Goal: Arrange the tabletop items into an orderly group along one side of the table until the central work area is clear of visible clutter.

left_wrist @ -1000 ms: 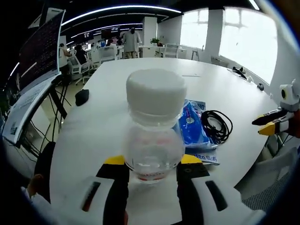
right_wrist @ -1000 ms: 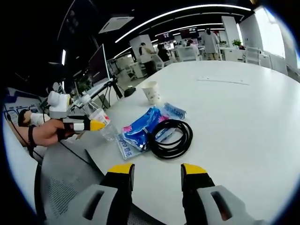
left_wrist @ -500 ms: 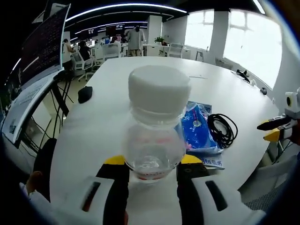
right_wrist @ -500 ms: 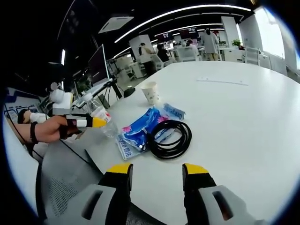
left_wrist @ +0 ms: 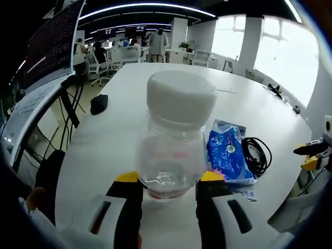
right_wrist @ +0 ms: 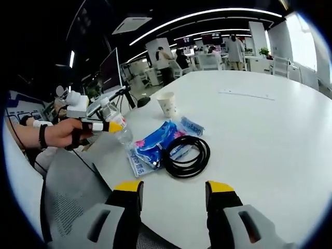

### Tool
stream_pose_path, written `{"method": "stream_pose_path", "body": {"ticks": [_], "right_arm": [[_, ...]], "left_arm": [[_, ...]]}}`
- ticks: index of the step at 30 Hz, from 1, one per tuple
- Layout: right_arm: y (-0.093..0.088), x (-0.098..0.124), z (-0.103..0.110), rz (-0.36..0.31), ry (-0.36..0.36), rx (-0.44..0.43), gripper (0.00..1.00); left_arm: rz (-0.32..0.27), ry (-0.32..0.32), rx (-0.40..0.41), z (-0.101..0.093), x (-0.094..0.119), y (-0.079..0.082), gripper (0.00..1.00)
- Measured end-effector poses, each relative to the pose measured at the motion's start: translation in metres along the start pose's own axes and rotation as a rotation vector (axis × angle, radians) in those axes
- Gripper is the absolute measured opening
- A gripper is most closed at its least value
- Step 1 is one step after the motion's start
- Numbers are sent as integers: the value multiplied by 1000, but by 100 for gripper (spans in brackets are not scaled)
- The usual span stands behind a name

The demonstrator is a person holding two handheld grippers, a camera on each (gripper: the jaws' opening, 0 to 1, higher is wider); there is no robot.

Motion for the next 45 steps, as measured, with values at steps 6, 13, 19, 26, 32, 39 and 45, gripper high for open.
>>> {"method": "stream_pose_path", "body": {"ticks": [6,13,19,26,32,39,45], "right_arm": [[1,0,2,11,9,14,54],[4,-1,2,25,9,47,59],[4,-2,1,50,6,81,63],[3,-3,1,82,7,117,72],[1,-3,-2,96,-3,120,74],[-1,0,-8,102,-16,102,74],[1,0,-12,95,-22,88,74]], "left_arm": [[19,-10,37,8,-13,4,40],[51,-5,39,13,-25,7,40],[57,-9,37,19,-35,15,40],[60,-15,45,26,-49,26,40],[64,-13,60,30,-62,37,40],[66,-7,62,35,-80,50,40],[64,-5,81,38,-91,59,40]]}}
Point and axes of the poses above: the point that each gripper's makers call its tool centre point, and the gripper's own axes: x roughly backward along the fingers, z roughly to its left, y roughly out of its top, the point moved 4 cm from there along x, roughly backward along the fingers, and after that the axes turned 10 degrees about -x, right-handed, at the moved point
